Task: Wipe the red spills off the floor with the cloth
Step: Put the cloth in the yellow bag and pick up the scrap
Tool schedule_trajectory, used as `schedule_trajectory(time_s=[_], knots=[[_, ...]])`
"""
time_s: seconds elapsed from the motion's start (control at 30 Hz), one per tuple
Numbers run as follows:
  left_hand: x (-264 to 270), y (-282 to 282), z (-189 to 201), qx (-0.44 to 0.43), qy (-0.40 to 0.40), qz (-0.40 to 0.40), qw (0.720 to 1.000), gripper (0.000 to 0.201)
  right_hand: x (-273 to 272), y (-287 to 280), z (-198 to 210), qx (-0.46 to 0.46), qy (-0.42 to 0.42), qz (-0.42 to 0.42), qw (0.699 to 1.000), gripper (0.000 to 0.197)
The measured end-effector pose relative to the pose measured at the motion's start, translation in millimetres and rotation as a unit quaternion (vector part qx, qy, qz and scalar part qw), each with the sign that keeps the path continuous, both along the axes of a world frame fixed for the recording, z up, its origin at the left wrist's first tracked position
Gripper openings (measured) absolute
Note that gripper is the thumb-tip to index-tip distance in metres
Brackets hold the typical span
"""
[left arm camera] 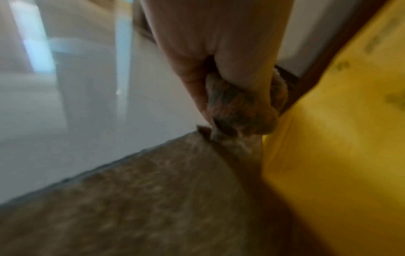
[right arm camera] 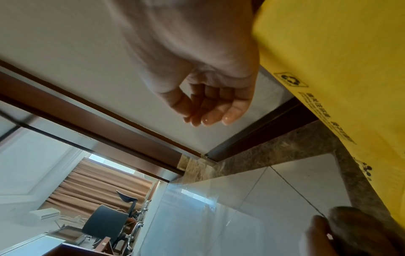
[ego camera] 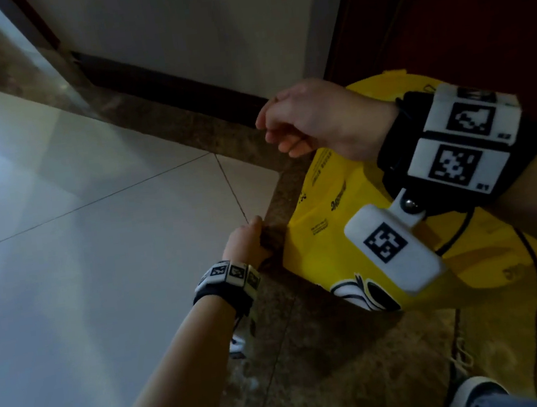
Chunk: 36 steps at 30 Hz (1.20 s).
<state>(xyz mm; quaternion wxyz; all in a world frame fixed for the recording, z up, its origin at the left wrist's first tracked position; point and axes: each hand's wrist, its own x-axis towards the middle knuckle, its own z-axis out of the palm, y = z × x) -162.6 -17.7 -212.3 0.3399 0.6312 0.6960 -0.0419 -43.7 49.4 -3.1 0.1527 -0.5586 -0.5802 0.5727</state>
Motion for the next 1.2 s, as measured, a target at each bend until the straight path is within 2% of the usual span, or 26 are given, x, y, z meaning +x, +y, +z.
schedule_trajectory(time_s=[0.07,0.13,0.2,0.3,0.43,0.5,0.57,0.67,0.73,0.83,0.87,1.03,1.1,1.2], knots=[[-0.2,1.2,5.5,0.007,-0.062,0.098,0.993,0.039,4.3,-0.9,6.9,0.013,0.017,-0.012,1.000,0.023],[0.7,4.2,13.7,0.006,-0.114,0.151,0.982,0.051,7.9,-1.5,14.1,0.021,0.028,-0.021,0.999,0.023],[1.5,11.2,25.4,0.010,-0.152,0.172,0.973,0.053,12.0,-1.8,21.3,0.030,0.042,-0.026,0.998,0.022],[2.1,26.0,51.9,0.070,-0.186,0.192,0.961,0.041,19.9,-2.2,32.2,0.052,0.050,-0.042,0.996,0.022],[9.0,45.6,107.9,0.192,-0.281,0.261,0.903,0.042,36.0,-3.2,42.2,0.081,0.024,-0.077,0.993,0.023],[14.1,53.9,140.8,0.249,-0.315,0.263,0.877,0.044,46.6,-4.0,44.7,0.086,0.015,-0.101,0.991,0.021],[20.8,59.5,173.1,0.281,-0.329,0.239,0.869,0.049,57.5,-4.8,48.1,0.082,0.016,-0.121,0.989,0.014],[38.2,60.1,213.4,0.318,-0.272,0.134,0.898,0.052,74.9,-5.2,53.7,0.077,0.023,-0.145,0.986,0.008],[54.2,58.7,234.9,0.323,-0.248,0.072,0.910,0.052,89.4,-3.8,58.1,0.074,0.028,-0.183,0.980,0.017],[78.8,55.8,255.0,0.272,-0.276,0.047,0.921,0.052,113.2,-3.8,65.3,0.058,0.023,-0.220,0.973,0.023],[86.0,55.6,257.6,0.256,-0.261,0.039,0.930,0.054,120.5,-4.3,66.9,0.049,0.016,-0.217,0.975,0.024],[117.0,59.6,251.2,0.214,-0.146,-0.084,0.962,0.052,143.9,-15.0,69.2,-0.007,-0.018,-0.100,0.995,0.027],[127.1,60.9,244.7,0.186,-0.115,-0.096,0.971,0.059,150.8,-19.4,67.3,-0.024,-0.039,-0.051,0.998,0.023],[134.1,58.2,229.2,0.144,-0.083,-0.106,0.980,0.047,155.0,-23.5,57.9,-0.041,-0.088,-0.026,0.995,0.020]])
